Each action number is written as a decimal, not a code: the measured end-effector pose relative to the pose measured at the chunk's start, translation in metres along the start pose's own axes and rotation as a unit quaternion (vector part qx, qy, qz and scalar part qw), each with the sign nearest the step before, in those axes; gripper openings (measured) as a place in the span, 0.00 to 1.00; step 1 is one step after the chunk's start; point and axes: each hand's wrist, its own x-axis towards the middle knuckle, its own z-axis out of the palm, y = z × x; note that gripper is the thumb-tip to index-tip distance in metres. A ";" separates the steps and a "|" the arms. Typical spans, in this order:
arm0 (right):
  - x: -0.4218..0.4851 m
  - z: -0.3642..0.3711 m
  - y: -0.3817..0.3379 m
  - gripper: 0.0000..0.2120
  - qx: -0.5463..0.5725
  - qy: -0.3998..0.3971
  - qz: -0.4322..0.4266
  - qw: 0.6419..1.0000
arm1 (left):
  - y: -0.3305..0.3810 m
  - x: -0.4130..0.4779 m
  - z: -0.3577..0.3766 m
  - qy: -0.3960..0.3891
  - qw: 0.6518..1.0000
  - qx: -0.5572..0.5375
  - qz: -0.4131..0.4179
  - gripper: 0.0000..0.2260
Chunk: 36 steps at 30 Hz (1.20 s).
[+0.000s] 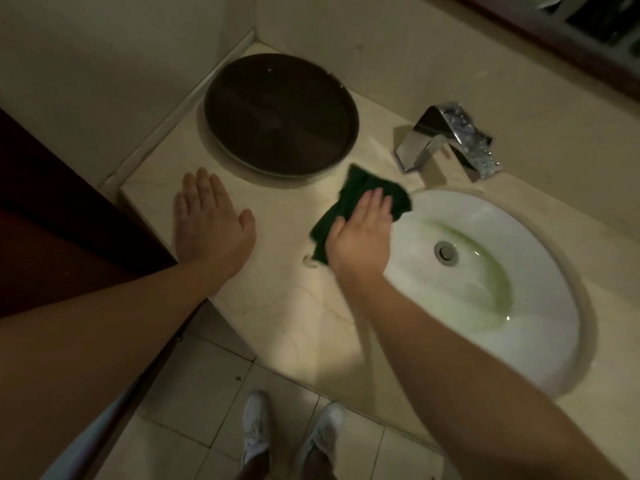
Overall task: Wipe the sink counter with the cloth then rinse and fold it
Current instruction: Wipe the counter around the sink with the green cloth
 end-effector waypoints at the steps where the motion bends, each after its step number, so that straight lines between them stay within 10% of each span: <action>1: -0.021 0.001 -0.009 0.32 0.004 0.002 -0.045 0.999 | 0.000 0.000 0.000 0.000 1.000 -0.004 -0.001 0.34; 7: 0.000 -0.006 -0.010 0.33 0.031 -0.026 -0.168 0.985 | -0.002 0.001 0.003 -0.005 1.000 -0.002 -0.005 0.34; 15: 0.021 0.003 0.013 0.35 0.027 -0.011 0.008 1.000 | 0.003 0.000 -0.007 -0.027 0.999 -0.012 -0.015 0.35; 29: -0.054 0.011 -0.130 0.37 0.026 -0.056 -0.358 0.932 | -0.017 0.014 -0.015 -0.079 0.955 -0.283 -0.041 0.27; 36: -0.105 0.009 -0.080 0.31 0.048 -0.053 -0.391 0.918 | -0.016 0.017 -0.003 -0.058 0.988 -0.142 -0.010 0.29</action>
